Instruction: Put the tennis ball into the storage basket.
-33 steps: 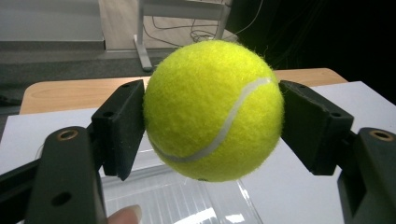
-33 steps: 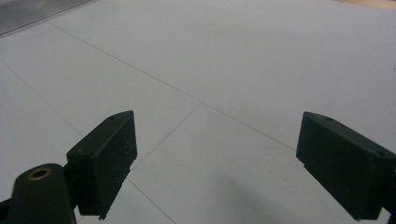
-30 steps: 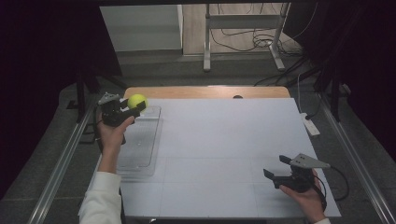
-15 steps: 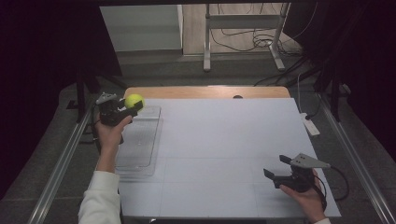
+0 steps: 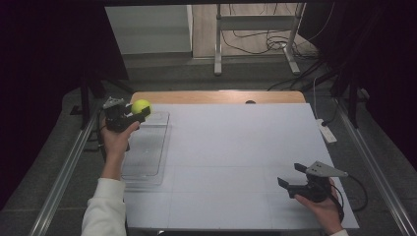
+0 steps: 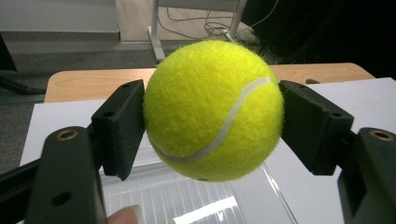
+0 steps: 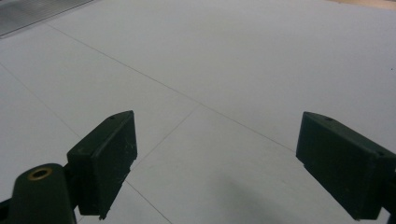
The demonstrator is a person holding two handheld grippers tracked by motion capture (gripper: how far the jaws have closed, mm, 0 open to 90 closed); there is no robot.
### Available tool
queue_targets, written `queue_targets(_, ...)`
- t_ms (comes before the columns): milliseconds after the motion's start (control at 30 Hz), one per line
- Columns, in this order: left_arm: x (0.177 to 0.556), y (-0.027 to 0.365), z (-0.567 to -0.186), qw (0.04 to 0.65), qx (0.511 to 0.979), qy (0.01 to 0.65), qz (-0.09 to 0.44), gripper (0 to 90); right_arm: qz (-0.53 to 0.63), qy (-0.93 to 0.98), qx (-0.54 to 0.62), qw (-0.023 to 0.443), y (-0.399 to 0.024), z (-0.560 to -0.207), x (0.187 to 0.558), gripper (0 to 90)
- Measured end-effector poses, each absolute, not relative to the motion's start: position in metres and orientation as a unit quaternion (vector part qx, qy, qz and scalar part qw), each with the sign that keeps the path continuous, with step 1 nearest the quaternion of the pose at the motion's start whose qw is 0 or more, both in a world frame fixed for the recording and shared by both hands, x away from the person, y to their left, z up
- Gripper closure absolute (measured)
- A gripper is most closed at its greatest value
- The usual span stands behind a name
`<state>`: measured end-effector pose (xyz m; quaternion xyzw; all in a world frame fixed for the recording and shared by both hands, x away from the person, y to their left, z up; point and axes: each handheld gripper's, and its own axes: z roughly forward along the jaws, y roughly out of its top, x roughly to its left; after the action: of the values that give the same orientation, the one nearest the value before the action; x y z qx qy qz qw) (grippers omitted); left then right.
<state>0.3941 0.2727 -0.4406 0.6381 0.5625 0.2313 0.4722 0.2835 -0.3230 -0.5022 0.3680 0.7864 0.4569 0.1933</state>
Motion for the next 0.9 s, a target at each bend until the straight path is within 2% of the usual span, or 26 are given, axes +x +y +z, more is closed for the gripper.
queue_targets(900, 0.411, 0.283, -0.449, 0.425, 0.652, 0.587, 0.223, 27.7, 0.457, 0.786, 0.369, 0.193, -0.323, -0.502, 0.284, 13.1)
